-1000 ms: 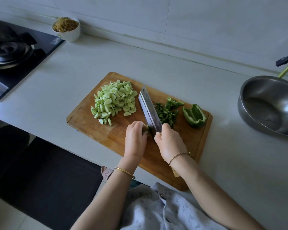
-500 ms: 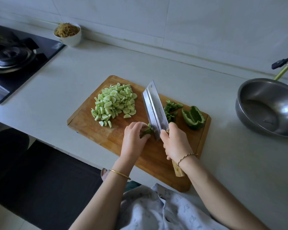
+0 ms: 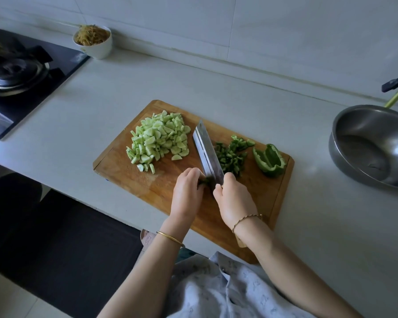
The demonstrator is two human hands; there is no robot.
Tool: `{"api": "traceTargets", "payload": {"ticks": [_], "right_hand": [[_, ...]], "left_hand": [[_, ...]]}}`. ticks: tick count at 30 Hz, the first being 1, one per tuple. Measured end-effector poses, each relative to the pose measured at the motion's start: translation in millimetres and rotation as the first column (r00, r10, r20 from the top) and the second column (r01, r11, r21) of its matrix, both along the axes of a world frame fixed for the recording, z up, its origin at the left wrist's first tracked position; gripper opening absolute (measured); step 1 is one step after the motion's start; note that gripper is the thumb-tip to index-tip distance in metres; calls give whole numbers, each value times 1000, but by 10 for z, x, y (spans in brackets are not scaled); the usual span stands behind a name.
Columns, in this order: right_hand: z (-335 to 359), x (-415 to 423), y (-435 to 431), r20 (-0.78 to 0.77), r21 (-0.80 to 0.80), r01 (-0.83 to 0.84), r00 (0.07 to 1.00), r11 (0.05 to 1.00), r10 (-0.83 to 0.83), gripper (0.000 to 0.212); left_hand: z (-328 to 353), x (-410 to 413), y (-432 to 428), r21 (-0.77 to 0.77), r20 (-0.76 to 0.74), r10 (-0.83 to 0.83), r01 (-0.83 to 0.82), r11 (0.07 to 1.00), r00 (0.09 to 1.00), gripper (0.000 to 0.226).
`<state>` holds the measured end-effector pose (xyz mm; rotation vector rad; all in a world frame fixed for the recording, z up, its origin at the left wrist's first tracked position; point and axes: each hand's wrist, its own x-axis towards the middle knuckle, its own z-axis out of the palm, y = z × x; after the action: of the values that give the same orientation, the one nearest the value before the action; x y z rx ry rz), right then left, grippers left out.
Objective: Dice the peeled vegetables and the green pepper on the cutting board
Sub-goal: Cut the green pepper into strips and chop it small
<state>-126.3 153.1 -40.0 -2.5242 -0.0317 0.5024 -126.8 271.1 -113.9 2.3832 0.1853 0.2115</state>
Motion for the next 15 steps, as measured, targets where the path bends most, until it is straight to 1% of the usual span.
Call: {"api": "traceTargets", "payload": {"ticks": [2, 5, 7, 10, 15], "right_hand": [[-42, 7, 12, -9, 40, 40, 999, 998, -39, 15], [-94, 53, -14, -55, 166, 145, 989, 975, -138, 15], [-93, 73, -50, -60, 234, 190, 982, 954, -180, 16], [-53, 69, -107, -31, 277, 177, 984, 944, -175, 17], [-27, 21, -162, -16, 265, 129, 991, 956, -129, 16]], "left_hand": [[-17, -21, -15, 2, 13, 12, -12, 1000, 1000, 15], [-8, -19, -14, 0, 17, 17, -17, 1000, 1000, 12], [5, -6, -14, -24, 17, 22, -21, 999, 1000, 10], [26, 13, -19, -52, 13, 48, -47, 998, 999, 8], [77, 58, -41, -58, -23, 72, -74, 996, 997, 9]]}}
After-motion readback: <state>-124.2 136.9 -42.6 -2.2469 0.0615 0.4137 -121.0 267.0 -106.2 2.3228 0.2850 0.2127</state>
